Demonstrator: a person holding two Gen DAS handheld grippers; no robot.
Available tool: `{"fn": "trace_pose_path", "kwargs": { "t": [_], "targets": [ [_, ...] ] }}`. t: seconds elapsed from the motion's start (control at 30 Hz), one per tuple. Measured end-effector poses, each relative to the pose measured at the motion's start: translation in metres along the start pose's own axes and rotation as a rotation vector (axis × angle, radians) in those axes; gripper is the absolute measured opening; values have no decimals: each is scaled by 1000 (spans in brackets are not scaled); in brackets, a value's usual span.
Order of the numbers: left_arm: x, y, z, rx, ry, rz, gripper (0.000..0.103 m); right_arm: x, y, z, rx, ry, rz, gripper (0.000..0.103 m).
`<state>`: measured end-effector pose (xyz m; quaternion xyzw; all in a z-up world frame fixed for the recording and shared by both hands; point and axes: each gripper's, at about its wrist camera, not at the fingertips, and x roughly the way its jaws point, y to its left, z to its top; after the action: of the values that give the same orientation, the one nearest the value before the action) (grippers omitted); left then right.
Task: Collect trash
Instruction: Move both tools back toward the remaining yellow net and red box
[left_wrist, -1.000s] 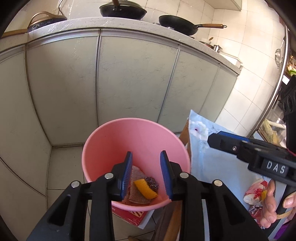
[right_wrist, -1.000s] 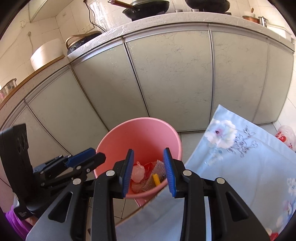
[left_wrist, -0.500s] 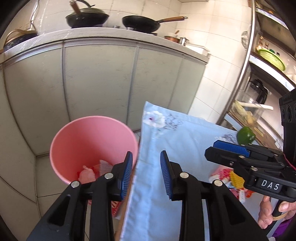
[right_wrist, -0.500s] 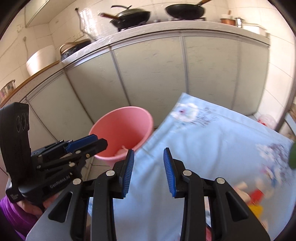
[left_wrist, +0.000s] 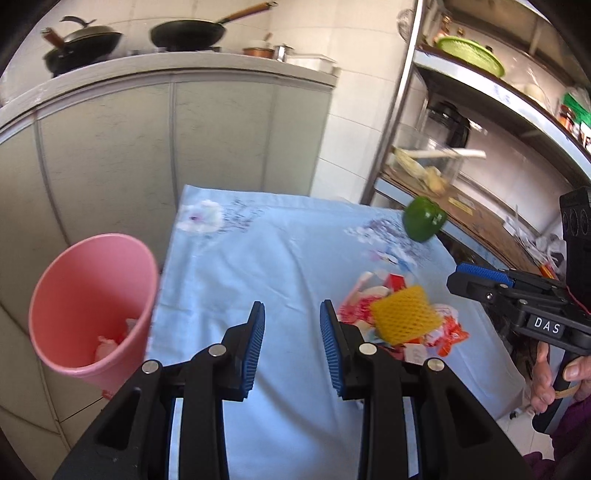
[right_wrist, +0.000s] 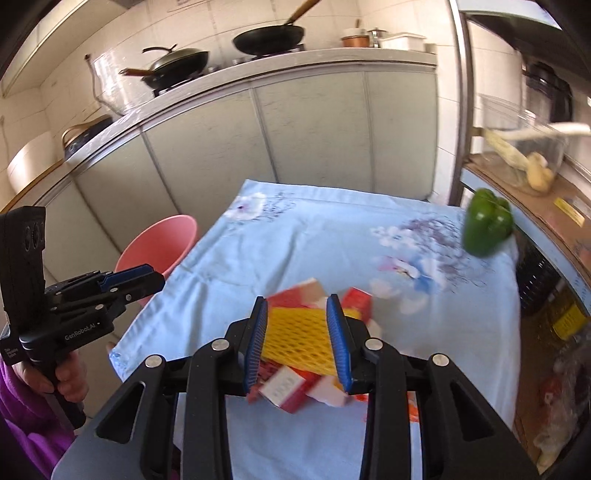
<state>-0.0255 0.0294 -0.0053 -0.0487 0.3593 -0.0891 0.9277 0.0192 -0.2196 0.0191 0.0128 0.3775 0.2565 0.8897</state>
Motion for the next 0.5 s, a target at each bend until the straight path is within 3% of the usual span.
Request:
{"fn": "trace_pose_path", "kwargs": {
  "t": [0.17,0.4,0.5],
  "targets": [
    [35,-24,7,55,79,-65,30,-2,-26,-10,45,7,-5,34],
    [92,-34,14,64,187,-84,30,7,-38,-21,70,52,45,34],
    [108,-38,12,74,214,-87,30,12,-39,-26,81,74,57,43]
  ]
}}
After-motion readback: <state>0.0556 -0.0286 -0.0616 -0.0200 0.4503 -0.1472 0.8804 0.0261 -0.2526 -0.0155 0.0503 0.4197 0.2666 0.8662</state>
